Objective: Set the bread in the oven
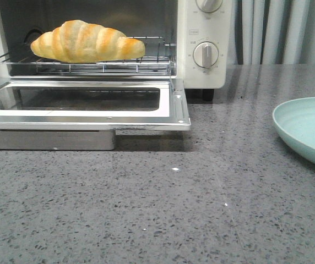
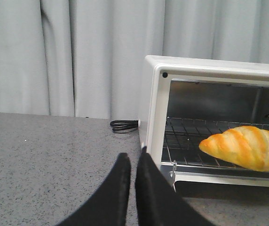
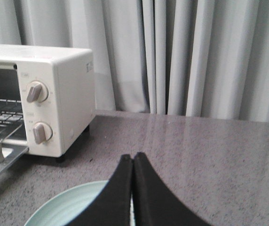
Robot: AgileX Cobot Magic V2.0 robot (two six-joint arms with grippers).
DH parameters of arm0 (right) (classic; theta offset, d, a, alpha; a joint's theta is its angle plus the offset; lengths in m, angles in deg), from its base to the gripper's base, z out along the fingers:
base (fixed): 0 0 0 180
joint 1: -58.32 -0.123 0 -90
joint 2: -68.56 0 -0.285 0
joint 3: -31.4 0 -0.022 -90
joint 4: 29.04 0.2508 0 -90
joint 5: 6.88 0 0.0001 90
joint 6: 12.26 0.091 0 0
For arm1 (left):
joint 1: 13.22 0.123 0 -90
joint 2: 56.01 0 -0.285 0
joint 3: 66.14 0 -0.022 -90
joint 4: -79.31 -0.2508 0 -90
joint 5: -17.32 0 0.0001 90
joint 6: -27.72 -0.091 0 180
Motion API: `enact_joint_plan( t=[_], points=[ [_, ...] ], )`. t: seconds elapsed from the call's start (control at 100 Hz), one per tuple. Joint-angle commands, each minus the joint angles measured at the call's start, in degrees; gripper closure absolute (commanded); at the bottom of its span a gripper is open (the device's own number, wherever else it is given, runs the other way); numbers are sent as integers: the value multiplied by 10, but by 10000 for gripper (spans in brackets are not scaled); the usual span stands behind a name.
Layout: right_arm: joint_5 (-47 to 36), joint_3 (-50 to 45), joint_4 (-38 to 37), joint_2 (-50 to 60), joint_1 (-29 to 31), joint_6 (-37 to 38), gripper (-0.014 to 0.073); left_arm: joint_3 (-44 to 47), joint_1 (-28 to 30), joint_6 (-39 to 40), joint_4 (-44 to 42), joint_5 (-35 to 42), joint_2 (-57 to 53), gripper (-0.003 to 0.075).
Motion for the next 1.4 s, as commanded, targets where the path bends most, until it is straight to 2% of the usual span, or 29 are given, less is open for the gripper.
enact_joint_plan(
  t=[0.0, 0.35, 0.85, 1.08, 1.15, 1.18, 1.22, 1.27, 1.39],
  points=[
    [-48, -1, -2, 9, 3, 2, 645, -14, -4, 1, 29, 2, 6, 740],
    [-47, -23, 5, 9, 3, 2, 645, -14, -4, 1, 67, -106, 6, 740],
    [-47, -23, 5, 9, 3, 2, 645, -14, -4, 1, 75, -106, 6, 740],
    [-47, -23, 5, 9, 3, 2, 645, -14, -4, 9, 98, -60, 6, 740],
    [-47, -23, 5, 9, 3, 2, 645, -18, -4, 65, 63, -51, 6, 740],
    [-47, -23, 5, 9, 3, 2, 645, -19, -4, 116, 29, -51, 6, 740],
    [-47, -23, 5, 9, 3, 2, 645, -19, -4, 179, -34, -48, 6, 740],
    [-47, -23, 5, 9, 3, 2, 645, -19, -4, 294, -116, -47, 6, 740],
    [-47, -23, 5, 9, 3, 2, 645, -19, -4, 481, -304, -47, 6, 740]
  ],
)
